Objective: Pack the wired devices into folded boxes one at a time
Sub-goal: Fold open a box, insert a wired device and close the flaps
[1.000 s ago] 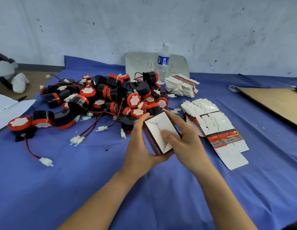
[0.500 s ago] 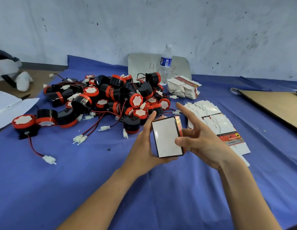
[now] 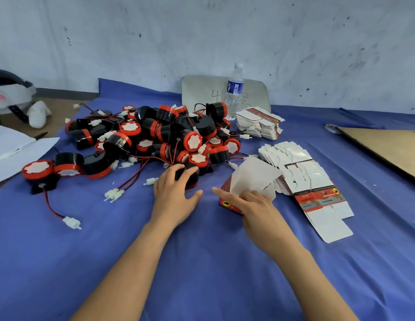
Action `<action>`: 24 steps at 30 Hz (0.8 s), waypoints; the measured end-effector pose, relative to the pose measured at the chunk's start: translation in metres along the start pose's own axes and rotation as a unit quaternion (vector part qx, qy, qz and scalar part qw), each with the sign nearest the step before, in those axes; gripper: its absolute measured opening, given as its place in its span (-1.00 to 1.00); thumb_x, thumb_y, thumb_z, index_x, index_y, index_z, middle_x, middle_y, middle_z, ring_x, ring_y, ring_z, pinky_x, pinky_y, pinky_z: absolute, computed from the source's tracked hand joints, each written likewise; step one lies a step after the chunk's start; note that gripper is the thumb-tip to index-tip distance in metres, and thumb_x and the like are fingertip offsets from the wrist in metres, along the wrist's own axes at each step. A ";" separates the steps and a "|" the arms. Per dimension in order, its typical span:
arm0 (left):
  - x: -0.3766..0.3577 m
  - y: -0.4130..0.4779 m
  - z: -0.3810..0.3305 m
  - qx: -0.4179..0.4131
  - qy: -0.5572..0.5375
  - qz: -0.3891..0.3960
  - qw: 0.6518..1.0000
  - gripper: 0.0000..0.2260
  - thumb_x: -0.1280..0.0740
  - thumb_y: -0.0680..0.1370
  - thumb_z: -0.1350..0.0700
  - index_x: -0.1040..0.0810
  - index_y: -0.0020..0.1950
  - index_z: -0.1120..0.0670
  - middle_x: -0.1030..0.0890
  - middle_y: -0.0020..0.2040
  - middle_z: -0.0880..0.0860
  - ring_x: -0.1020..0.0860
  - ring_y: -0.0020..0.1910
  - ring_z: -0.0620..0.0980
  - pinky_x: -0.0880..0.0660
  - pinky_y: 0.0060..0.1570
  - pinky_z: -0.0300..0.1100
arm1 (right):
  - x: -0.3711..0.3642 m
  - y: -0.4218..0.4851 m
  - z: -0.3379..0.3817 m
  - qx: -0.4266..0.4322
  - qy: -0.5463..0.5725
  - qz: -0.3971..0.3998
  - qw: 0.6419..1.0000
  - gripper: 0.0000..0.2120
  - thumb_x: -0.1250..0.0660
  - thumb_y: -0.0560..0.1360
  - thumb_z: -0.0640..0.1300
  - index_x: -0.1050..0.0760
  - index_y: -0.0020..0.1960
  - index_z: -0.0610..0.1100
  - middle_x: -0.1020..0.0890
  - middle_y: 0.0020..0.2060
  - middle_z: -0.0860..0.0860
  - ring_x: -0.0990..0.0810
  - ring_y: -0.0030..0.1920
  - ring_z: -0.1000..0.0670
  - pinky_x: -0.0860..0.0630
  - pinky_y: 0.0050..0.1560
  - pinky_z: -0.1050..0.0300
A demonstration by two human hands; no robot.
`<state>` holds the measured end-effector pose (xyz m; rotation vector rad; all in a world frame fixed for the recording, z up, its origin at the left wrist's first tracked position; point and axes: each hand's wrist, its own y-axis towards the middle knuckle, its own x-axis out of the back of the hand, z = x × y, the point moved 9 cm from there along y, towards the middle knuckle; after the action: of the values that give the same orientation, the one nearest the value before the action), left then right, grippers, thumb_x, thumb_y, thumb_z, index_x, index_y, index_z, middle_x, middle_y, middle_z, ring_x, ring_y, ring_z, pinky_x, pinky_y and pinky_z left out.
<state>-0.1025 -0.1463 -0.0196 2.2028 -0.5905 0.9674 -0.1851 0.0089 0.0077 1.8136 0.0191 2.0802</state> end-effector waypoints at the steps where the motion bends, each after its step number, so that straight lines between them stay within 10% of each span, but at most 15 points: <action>1: 0.005 0.001 -0.001 0.005 -0.004 -0.023 1.000 -0.46 -0.39 0.51 -0.08 -0.36 0.46 -0.06 -0.34 0.36 0.03 -0.30 0.35 0.14 -0.22 0.36 0.11 | 0.004 -0.001 0.003 0.006 0.019 -0.030 0.999 -0.10 -0.12 0.42 -0.44 0.08 0.45 0.36 -0.44 0.00 0.04 -0.38 0.08 -0.06 -0.37 0.05 0.15; 8: 0.006 -0.002 0.002 0.038 0.027 -0.026 0.999 -0.45 -0.43 0.48 -0.12 -0.42 0.41 0.01 -0.33 0.20 0.09 -0.34 0.17 0.14 -0.41 0.13 0.04 | 0.026 -0.015 0.015 0.022 0.101 -0.238 0.966 -0.47 -0.22 0.35 -0.45 -0.55 0.28 -0.16 -0.60 -0.01 -0.09 -0.60 -0.06 -0.15 -0.49 -0.18 0.16; 14: 0.008 0.000 0.001 0.033 -0.043 -0.053 0.997 -0.68 -0.48 0.46 0.00 -0.44 0.08 0.08 -0.26 0.51 0.05 -0.32 0.37 0.12 -0.44 0.13 0.04 | 0.035 -0.028 0.022 0.040 0.120 -0.318 0.940 -0.51 -0.26 0.34 -0.50 -0.55 0.24 -0.24 -0.57 -0.16 -0.08 -0.45 -0.18 0.00 -0.45 -0.21 0.20; 24: 0.007 0.000 0.001 0.025 0.013 -0.058 0.998 -0.32 -0.43 0.47 -0.13 -0.24 0.52 -0.05 -0.33 0.26 0.05 -0.37 0.15 0.09 -0.48 0.03 0.00 | 0.036 -0.033 0.025 0.058 0.140 -0.337 0.929 -0.58 -0.17 0.43 -0.41 -0.54 0.23 -0.19 -0.58 -0.21 -0.05 -0.54 -0.20 -0.05 -0.51 -0.21 0.10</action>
<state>-0.0976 -0.1484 -0.0146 2.2396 -0.4262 0.9577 -0.1558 0.0438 0.0382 1.2839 0.7465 1.8159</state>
